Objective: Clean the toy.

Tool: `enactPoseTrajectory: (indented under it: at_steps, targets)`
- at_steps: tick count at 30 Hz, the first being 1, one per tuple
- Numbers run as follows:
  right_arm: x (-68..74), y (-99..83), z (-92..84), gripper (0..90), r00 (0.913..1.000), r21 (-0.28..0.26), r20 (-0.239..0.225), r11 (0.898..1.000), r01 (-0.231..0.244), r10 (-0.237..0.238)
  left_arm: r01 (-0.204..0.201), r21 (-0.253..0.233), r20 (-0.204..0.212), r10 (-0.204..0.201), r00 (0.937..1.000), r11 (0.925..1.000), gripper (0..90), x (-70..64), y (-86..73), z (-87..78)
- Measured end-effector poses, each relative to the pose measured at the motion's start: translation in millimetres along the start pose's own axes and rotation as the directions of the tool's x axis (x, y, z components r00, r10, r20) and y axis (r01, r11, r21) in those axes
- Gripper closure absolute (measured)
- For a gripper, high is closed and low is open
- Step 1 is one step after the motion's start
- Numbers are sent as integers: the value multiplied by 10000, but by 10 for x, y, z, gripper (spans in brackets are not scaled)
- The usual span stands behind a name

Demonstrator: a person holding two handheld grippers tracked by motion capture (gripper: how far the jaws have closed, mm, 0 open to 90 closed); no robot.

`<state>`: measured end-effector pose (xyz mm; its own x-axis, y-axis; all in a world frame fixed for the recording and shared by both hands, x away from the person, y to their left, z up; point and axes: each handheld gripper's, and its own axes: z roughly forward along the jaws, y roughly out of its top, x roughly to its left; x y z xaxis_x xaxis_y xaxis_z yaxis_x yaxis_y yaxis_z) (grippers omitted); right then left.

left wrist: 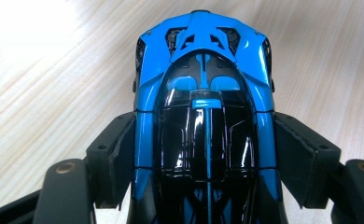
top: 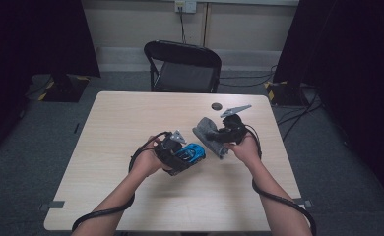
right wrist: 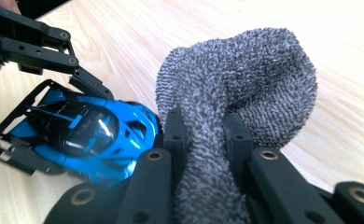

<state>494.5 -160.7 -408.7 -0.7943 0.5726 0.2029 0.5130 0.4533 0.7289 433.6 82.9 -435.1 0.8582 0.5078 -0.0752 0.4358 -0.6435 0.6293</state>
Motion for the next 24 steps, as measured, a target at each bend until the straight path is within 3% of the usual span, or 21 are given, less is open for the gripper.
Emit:
enactPoseTrajectory:
  at_steps: [4,11,24]
  targets:
    - [70,5,116,764,9994,380,-174,9988,313,-307,60,11,-85,-60,9999,10000,282,17,-8,-6]
    - [155,12,189,765,9967,436,-408,9964,726,-709,79,84,-270,-76,9996,9999,282,77,-44,-33]
    - [163,-20,207,765,9954,672,-388,9937,896,-871,331,25,-380,-330,9987,9994,282,147,-84,-55]
